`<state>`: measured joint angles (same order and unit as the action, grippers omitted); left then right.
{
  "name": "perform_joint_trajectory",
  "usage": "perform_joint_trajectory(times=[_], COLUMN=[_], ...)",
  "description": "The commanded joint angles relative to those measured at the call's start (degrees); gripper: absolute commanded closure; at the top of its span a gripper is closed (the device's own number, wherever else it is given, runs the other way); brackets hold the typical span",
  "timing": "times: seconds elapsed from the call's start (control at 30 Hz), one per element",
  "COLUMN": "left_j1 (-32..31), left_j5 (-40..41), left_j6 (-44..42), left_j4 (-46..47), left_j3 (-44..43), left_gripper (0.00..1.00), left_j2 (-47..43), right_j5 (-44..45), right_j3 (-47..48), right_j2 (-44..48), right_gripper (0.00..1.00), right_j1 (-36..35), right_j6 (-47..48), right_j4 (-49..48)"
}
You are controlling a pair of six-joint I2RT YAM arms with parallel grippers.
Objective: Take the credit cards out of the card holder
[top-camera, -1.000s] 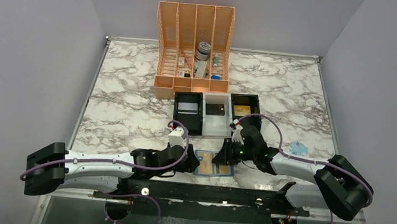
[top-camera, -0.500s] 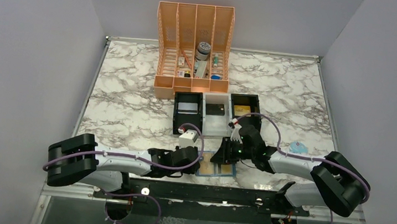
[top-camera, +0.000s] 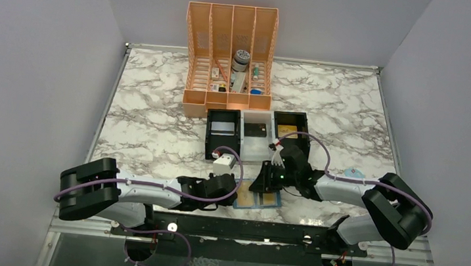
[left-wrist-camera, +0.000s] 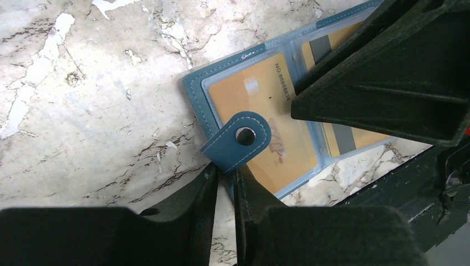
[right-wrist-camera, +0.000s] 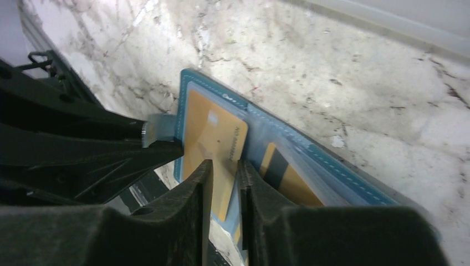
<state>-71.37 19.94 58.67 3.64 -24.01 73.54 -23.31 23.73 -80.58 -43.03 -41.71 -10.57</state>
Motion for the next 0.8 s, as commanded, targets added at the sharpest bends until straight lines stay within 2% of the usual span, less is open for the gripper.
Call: perform_joint_trajectory(times=[0.0,0.1,0.23,0.77], left_j1=[-0.2,-0.3,-0.2,-0.2], left_j5=[-0.1,-0.1,0.2,0.7], left_j6=[-0.3,0.0,0.5,1.8], left_j4=[-1.8,-1.2,-1.1,-1.6], left_j3=[1.0,1.3,1.7,2.2], left_gripper=[0.82,0.85,0.89,1.00], left_j2=[2.7,3.0,3.3,3.3], right_j5=[-1.6,-4.0,-3.3,-0.7], right_j3=[-1.1,-2.4,-3.2,-7.2], right_j2=[-2.2,-2.2,-0.4,9.6], right_gripper=[0.81,0.91,0.99,0.99], right_j1=[-0.1,-0.1,-0.1,1.9], right_j6=[-0.7,-2.1,-2.2,-0.8], right_j4=[-2.8,-8.3,-8.9,-5.8])
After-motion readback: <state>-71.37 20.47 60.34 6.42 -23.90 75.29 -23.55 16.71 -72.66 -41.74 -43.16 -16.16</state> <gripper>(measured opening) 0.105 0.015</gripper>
